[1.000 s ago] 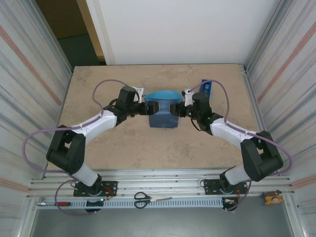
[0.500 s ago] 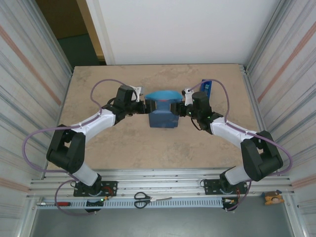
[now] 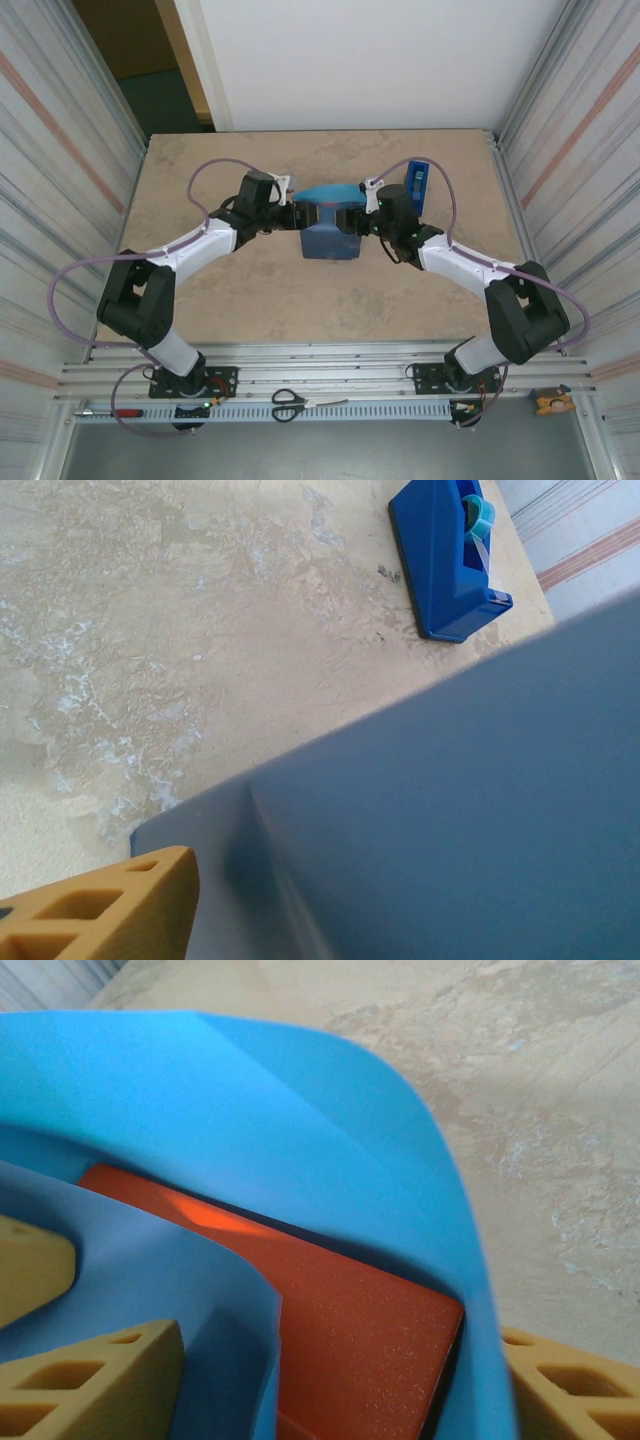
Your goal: Wrap the gift box in paper
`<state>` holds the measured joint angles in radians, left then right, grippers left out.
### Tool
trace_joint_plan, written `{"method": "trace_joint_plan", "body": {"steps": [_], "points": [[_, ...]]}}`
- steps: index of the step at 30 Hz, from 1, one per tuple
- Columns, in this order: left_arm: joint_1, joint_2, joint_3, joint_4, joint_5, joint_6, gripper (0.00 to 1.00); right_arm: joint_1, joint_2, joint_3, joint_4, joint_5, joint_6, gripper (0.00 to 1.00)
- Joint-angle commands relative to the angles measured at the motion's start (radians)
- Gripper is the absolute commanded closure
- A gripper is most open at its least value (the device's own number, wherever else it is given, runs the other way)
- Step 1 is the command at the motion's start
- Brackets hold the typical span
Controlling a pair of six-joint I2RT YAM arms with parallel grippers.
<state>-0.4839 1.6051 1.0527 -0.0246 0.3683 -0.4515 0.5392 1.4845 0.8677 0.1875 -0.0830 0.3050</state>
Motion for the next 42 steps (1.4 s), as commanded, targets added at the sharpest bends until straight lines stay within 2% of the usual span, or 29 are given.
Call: {"method": "trace_joint_plan", "body": {"steps": [1, 7, 14, 24, 31, 37, 42], "points": [[-0.013, 0.020, 0.013, 0.001, 0.024, -0.015, 0.36, 0.008, 0.016, -0.011, -0.010, 0.027, 0.009, 0.35], [-0.022, 0.021, 0.009, 0.020, 0.064, -0.068, 0.43, 0.000, -0.001, -0.002, -0.027, -0.066, 0.014, 0.42], [-0.041, -0.021, -0.037, 0.062, 0.089, -0.161, 0.48, -0.003, -0.032, 0.008, -0.064, -0.160, 0.035, 0.43], [-0.057, -0.101, -0.088, 0.034, 0.089, -0.243, 0.47, 0.020, -0.115, -0.027, -0.093, -0.192, 0.097, 0.42], [-0.059, -0.095, -0.083, -0.002, 0.075, -0.226, 0.47, 0.033, -0.103, -0.027, -0.125, -0.129, 0.083, 0.41], [-0.060, -0.070, -0.032, -0.076, 0.049, -0.184, 0.47, 0.045, -0.110, -0.010, -0.162, -0.020, -0.007, 0.23], [-0.060, -0.061, -0.039, -0.068, 0.052, -0.186, 0.47, 0.072, -0.136, -0.049, -0.128, 0.094, -0.070, 0.16]]}}
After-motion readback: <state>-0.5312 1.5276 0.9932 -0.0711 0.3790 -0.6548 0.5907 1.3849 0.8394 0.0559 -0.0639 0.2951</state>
